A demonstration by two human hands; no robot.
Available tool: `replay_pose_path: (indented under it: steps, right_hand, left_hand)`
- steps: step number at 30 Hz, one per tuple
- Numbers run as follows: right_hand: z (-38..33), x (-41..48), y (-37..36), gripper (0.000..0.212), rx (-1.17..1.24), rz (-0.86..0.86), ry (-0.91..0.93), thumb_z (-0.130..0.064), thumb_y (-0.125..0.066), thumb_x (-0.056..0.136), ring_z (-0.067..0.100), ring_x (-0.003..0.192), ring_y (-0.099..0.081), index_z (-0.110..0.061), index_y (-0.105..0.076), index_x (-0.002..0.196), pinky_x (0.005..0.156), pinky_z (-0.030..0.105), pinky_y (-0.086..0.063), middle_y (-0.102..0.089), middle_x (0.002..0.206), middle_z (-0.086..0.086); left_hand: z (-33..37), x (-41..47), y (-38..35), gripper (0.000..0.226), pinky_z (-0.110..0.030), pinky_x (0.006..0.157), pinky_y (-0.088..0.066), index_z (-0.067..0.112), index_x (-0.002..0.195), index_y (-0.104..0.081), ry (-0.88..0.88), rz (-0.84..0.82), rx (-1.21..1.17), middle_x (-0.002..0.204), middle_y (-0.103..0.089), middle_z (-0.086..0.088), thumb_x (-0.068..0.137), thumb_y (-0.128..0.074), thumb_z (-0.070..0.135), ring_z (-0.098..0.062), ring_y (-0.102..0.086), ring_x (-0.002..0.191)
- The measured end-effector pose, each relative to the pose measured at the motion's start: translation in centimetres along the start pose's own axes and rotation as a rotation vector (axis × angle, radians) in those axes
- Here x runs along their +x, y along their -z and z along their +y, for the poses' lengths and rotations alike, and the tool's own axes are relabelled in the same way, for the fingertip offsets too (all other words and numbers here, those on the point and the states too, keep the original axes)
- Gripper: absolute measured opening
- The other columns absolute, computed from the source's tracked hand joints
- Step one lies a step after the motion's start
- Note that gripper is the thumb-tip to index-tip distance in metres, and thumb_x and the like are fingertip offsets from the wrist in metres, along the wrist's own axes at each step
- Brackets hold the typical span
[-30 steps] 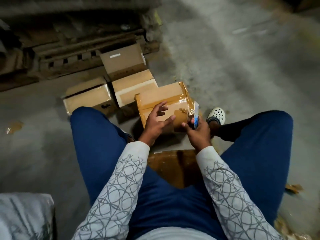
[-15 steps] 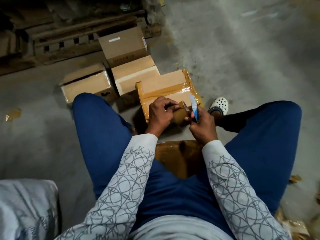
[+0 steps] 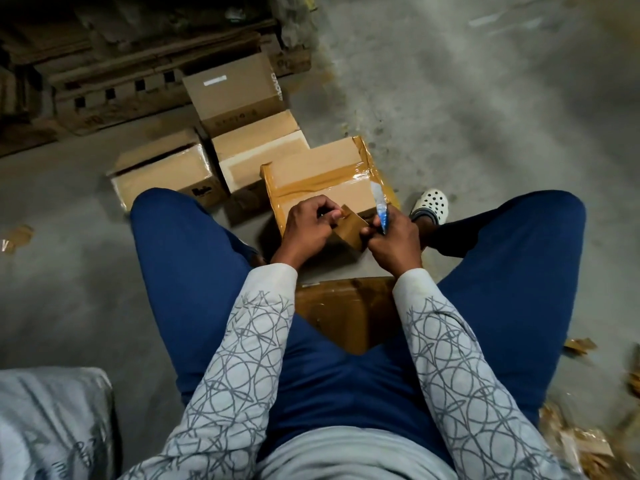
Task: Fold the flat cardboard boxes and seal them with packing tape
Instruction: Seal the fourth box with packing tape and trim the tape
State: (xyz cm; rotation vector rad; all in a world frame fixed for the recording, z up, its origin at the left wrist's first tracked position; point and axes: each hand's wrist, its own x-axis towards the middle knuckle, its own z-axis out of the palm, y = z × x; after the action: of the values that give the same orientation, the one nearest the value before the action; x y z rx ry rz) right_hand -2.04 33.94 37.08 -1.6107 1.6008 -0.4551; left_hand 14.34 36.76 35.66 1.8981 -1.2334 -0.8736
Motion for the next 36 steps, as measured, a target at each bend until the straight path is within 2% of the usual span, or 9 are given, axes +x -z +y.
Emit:
replay_pose_path:
  steps: [4, 8, 13, 16, 21, 24, 28, 33, 36]
  right_hand:
    - [-0.1, 0.3, 0.0, 0.028, 0.037, -0.018, -0.019, -0.009, -0.074, 0.084, 0.009, 0.077, -0.055, -0.022, -0.049, 0.079, 0.076, 0.034, -0.049, -0.057, 0.081, -0.01]
    - [-0.1, 0.5, -0.1, 0.019, 0.081, -0.023, -0.04, -0.012, -0.075, 0.084, 0.017, 0.088, -0.059, -0.015, -0.057, 0.09, 0.078, 0.034, -0.05, -0.061, 0.088, -0.004]
    - [-0.1, 0.6, -0.1, 0.025, 0.105, -0.018, -0.035, -0.014, -0.075, 0.084, 0.02, 0.091, -0.061, -0.02, -0.052, 0.081, 0.083, 0.039, -0.053, -0.062, 0.088, -0.002]
    - [-0.1, 0.8, -0.2, 0.021, 0.134, -0.014, -0.056, -0.015, -0.075, 0.083, 0.019, 0.092, -0.062, -0.019, -0.055, 0.084, 0.088, 0.043, -0.054, -0.064, 0.09, -0.001]
    - [-0.1, 1.0, -0.2, 0.03, 0.203, 0.01, -0.089, -0.014, -0.077, 0.08, 0.021, 0.094, -0.065, -0.026, -0.05, 0.073, 0.091, 0.049, -0.055, -0.07, 0.091, 0.003]
    - [-0.1, 1.1, -0.3, 0.021, 0.202, 0.053, -0.102, -0.01, -0.075, 0.082, 0.018, 0.093, -0.063, -0.022, -0.057, 0.082, 0.091, 0.041, -0.055, -0.066, 0.091, -0.001]
    - [-0.1, 1.3, -0.2, 0.03, 0.235, 0.133, -0.142, -0.01, -0.077, 0.082, 0.004, 0.078, -0.056, -0.024, -0.052, 0.075, 0.083, 0.031, -0.051, -0.059, 0.08, -0.009]
    - [0.6, 1.7, 0.1, 0.025, 0.485, 0.064, -0.299, -0.005, -0.079, 0.081, 0.013, 0.091, -0.068, -0.014, -0.06, 0.095, 0.082, 0.037, -0.061, -0.069, 0.096, 0.002]
    - [0.9, 1.7, 0.4, 0.025, 0.67, -0.029, -0.357, 0.003, -0.07, 0.087, 0.02, 0.093, -0.071, -0.006, -0.057, 0.106, 0.078, 0.039, -0.063, -0.068, 0.108, 0.013]
  left_hand:
    - [0.0, 0.1, 0.4, 0.008, -0.019, 0.08, -0.048, 0.019, 0.094, -0.073, -0.003, -0.012, -0.01, 0.092, -0.069, 0.009, 0.093, -0.067, 0.014, -0.001, -0.062, 0.092]
    - [0.0, 0.2, 0.9, 0.011, -0.028, 0.084, -0.052, 0.025, 0.091, -0.071, -0.055, -0.022, 0.02, 0.089, -0.068, 0.014, 0.092, -0.067, 0.014, -0.005, -0.064, 0.091]
    - [-0.1, 0.1, 1.2, 0.013, -0.035, 0.087, -0.05, 0.027, 0.091, -0.071, -0.105, -0.016, 0.059, 0.094, -0.067, 0.011, 0.091, -0.068, 0.014, -0.012, -0.059, 0.097]
    - [0.1, 0.0, 1.3, 0.015, -0.032, 0.087, -0.047, 0.028, 0.089, -0.07, -0.126, -0.011, 0.065, 0.095, -0.066, 0.008, 0.091, -0.068, 0.013, -0.012, -0.057, 0.099]
    - [0.2, -0.3, 1.5, 0.017, -0.027, 0.083, -0.043, 0.029, 0.089, -0.07, -0.162, -0.016, 0.088, 0.089, -0.06, 0.017, 0.089, -0.069, 0.012, -0.012, -0.054, 0.1]
    - [0.3, -0.3, 1.6, 0.018, -0.022, 0.08, -0.041, 0.03, 0.088, -0.071, -0.196, 0.0, 0.108, 0.089, -0.059, 0.016, 0.088, -0.071, 0.012, -0.01, -0.052, 0.099]
    - [0.4, -0.9, 1.1, 0.022, -0.017, 0.077, -0.037, 0.03, 0.086, -0.071, -0.272, -0.007, 0.157, 0.089, -0.063, 0.009, 0.086, -0.072, 0.009, -0.01, -0.049, 0.097]
    - [0.2, -1.3, 0.7, 0.009, -0.026, 0.079, -0.042, 0.021, 0.092, -0.074, -0.239, -0.029, 0.18, 0.091, -0.06, 0.011, 0.087, -0.072, 0.013, -0.011, -0.049, 0.097]
    - [0.2, -1.6, 0.3, 0.015, -0.029, 0.079, -0.045, 0.023, 0.094, -0.074, -0.24, -0.034, 0.239, 0.094, -0.06, 0.012, 0.08, -0.08, 0.024, -0.013, -0.051, 0.099]
